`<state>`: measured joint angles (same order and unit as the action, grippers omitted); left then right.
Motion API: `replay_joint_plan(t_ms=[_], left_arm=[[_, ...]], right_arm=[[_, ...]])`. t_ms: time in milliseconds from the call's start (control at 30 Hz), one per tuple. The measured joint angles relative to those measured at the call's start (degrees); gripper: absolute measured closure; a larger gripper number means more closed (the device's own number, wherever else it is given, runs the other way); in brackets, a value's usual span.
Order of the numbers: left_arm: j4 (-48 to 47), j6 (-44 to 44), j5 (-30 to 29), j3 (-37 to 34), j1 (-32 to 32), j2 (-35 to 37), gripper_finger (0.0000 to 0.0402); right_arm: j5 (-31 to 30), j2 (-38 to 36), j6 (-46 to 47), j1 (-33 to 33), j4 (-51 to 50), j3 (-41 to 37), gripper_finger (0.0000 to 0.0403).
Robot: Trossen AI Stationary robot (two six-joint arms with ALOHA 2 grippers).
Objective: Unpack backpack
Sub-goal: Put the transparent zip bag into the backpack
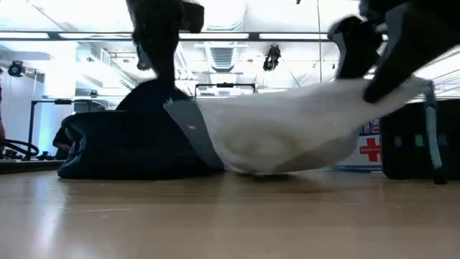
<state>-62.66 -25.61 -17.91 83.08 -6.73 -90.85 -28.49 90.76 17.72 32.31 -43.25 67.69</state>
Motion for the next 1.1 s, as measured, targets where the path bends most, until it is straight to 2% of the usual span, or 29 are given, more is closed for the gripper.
replay_joint_plan(t_ms=[167, 300, 433, 667, 700, 767, 800, 1000, 1100], left_arm=[[-14.9, -2.4, -8.3, 11.1, 1.0, 0.0, 0.0401], [-23.8, -4.9, -11.2, 18.6, 2.6, 0.0, 0.0401], [-27.0, -5.0, -11.1, 24.3, 4.2, 0.0, 0.0401], [-26.7, -3.7, -7.1, 35.9, 6.8, -0.9, 0.0401], [-27.1, -3.5, -7.1, 37.2, 7.2, -1.2, 0.0401], [-27.3, -3.3, -7.1, 39.0, 7.7, -1.6, 0.0401], [-27.3, -2.9, -7.1, 39.3, 8.0, -1.6, 0.0401], [-27.4, -0.5, -7.1, 38.7, 11.2, -1.7, 0.0402], [-27.4, 0.0, -7.1, 38.2, 12.7, -1.8, 0.0402]], right_arm=[[-6.6, -1.7, -4.8, 0.1, -7.6, 7.5, 0.0120], [-10.1, -3.6, -10.9, 0.1, -9.0, 12.2, 0.0120], [-11.7, -4.5, -17.9, -0.9, -5.9, 15.5, 0.0120], [-11.8, -4.5, -33.2, -3.7, 7.9, 17.7, 0.0122], [-12.0, -4.5, -34.3, -3.9, 9.0, 18.3, 0.0134], [-12.1, -4.5, -36.2, -4.1, 10.1, 19.6, 0.0248], [-12.1, -4.5, -37.0, -4.0, 10.4, 19.9, 0.0281], [-7.2, -4.5, -38.9, -4.0, 15.0, 20.2, 0.0383], [-6.1, -3.8, -36.7, -4.4, 14.4, 20.0, 0.0400]])
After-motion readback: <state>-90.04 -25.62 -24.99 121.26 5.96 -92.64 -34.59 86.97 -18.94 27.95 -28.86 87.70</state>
